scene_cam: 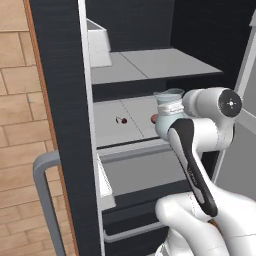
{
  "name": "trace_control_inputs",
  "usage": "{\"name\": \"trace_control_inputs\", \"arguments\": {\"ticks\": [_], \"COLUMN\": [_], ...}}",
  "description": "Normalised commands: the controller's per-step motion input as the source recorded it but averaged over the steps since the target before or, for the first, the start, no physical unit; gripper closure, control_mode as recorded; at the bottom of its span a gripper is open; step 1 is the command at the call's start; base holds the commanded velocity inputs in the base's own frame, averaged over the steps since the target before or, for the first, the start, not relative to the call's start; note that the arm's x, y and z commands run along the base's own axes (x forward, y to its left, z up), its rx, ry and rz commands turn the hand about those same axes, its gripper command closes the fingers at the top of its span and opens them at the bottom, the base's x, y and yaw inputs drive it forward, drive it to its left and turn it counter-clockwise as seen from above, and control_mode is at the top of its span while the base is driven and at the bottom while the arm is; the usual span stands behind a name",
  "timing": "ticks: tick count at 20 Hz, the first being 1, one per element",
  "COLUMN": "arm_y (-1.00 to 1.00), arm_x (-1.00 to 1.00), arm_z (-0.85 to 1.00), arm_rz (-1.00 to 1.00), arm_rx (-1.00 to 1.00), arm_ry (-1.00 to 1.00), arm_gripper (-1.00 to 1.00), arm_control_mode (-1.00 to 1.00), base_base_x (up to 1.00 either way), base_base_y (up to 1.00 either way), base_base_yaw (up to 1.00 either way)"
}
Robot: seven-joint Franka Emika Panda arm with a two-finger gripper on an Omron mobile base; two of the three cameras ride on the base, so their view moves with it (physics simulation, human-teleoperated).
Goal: Move the sweet potato and cherry from the top shelf to the second highest shelf to make space. Then, place the pitcher from the counter on the cleared top shelf.
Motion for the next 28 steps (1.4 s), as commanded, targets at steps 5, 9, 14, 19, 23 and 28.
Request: {"name": "trace_control_inputs", "arguments": {"ticks": [5,9,14,19,23,28], "arm_y": [0.03,0.00,0.00,0.00,0.00,0.00], "arm_x": [0.02,0.00,0.00,-0.07,-0.08,0.00], "arm_z": [0.01,0.17,0.54,0.70,0.66,0.43], "arm_rz": [-0.04,-0.03,0.00,0.02,0.07,0.09], "arm_rx": [0.00,0.00,0.01,0.00,0.00,0.05], "arm_ry": [-0.08,-0.09,-0.03,0.00,0.00,-0.05], "arm_gripper": [1.00,1.00,1.00,1.00,1.00,1.00], "arm_control_mode": [-1.00,-1.00,-1.00,-1.00,-1.00,-1.00], "base_base_x": [0.02,0.00,0.00,0.00,0.00,0.00], "base_base_y": [0.04,0.00,0.00,0.00,0.00,0.00], "base_base_yaw": [-0.02,0.00,0.00,0.00,0.00,0.00]}}
